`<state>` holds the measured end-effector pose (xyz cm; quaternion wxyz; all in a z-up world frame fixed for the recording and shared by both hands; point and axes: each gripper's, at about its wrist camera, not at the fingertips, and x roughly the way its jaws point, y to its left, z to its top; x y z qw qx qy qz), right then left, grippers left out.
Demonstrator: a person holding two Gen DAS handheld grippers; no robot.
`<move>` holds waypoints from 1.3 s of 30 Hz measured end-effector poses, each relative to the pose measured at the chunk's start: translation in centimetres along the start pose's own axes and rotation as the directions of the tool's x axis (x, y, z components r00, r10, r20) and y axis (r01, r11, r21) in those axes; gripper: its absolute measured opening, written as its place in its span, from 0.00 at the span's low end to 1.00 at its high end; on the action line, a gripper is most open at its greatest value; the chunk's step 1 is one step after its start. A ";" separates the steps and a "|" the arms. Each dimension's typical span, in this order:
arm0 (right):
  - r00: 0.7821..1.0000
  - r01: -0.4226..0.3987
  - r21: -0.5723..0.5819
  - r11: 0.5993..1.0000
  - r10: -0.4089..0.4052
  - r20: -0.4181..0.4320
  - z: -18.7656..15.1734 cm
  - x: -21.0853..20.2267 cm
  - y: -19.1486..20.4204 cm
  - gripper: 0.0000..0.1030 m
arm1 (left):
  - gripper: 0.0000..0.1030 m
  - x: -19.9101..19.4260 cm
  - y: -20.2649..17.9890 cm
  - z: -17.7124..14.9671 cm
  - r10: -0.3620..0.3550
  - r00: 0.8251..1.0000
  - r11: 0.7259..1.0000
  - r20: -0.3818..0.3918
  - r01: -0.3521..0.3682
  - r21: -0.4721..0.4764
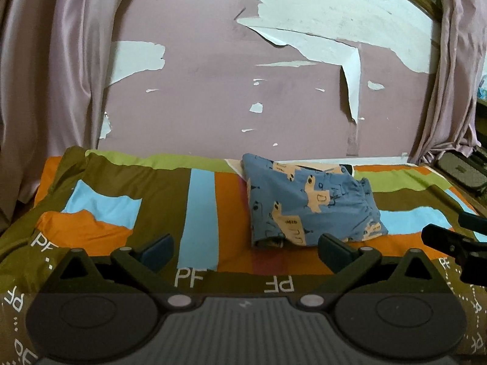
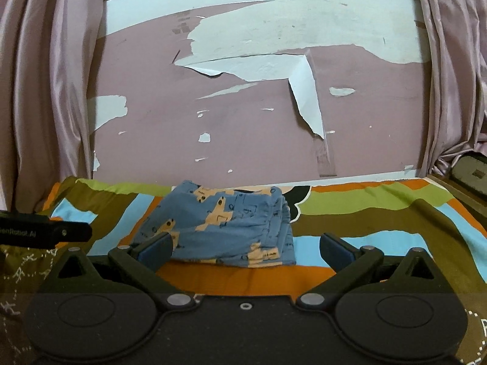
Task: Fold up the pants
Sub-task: 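Open the right gripper and withdraw both grippers from the folded pants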
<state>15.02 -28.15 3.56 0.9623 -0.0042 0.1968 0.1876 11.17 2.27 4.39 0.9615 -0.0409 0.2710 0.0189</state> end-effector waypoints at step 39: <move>0.999 0.021 0.035 0.999 -0.020 -0.028 -0.8 0.0 -0.4 0.99 | 1.00 -0.2 -0.4 -0.4 -0.029 0.997 0.999 -0.065 0.032 0.034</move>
